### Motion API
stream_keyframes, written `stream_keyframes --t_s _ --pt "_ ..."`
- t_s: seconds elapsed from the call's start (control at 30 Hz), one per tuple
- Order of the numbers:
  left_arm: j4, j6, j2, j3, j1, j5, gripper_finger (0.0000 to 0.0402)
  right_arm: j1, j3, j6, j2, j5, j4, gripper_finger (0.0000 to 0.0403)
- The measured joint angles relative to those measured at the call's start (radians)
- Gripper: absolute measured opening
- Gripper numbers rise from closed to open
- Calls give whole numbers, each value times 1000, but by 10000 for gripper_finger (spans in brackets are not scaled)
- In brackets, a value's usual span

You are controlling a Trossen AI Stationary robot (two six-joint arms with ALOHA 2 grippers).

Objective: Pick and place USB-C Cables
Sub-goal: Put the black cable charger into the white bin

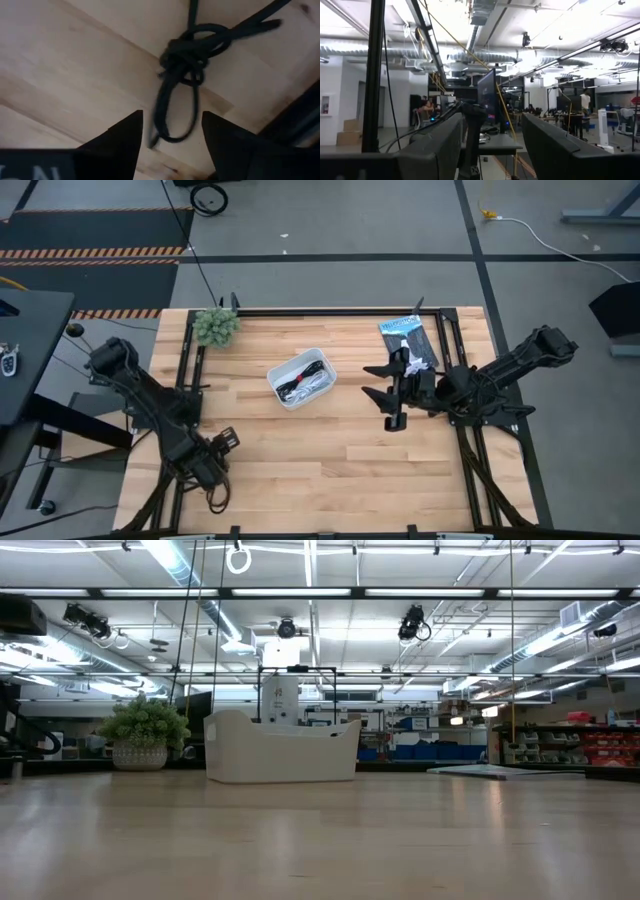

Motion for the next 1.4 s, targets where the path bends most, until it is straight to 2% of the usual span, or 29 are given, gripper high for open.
stream_keyframes --t_s 0.23,0.47,0.73,1.27,1.4 --pt "3 -22 7 0 -10 -53 217 -10 0 3 0 3 1 210" --pt "50 -24 15 0 -11 34 216 -10 0 4 0 3 -1 210" --pt "166 5 14 0 -34 26 215 -10 0 8 0 3 -6 210" --pt "135 27 14 -1 -33 26 215 -10 0 11 -1 -2 -7 210" --pt "137 22 13 -43 -33 26 215 -10 0 11 -1 -3 -8 210"
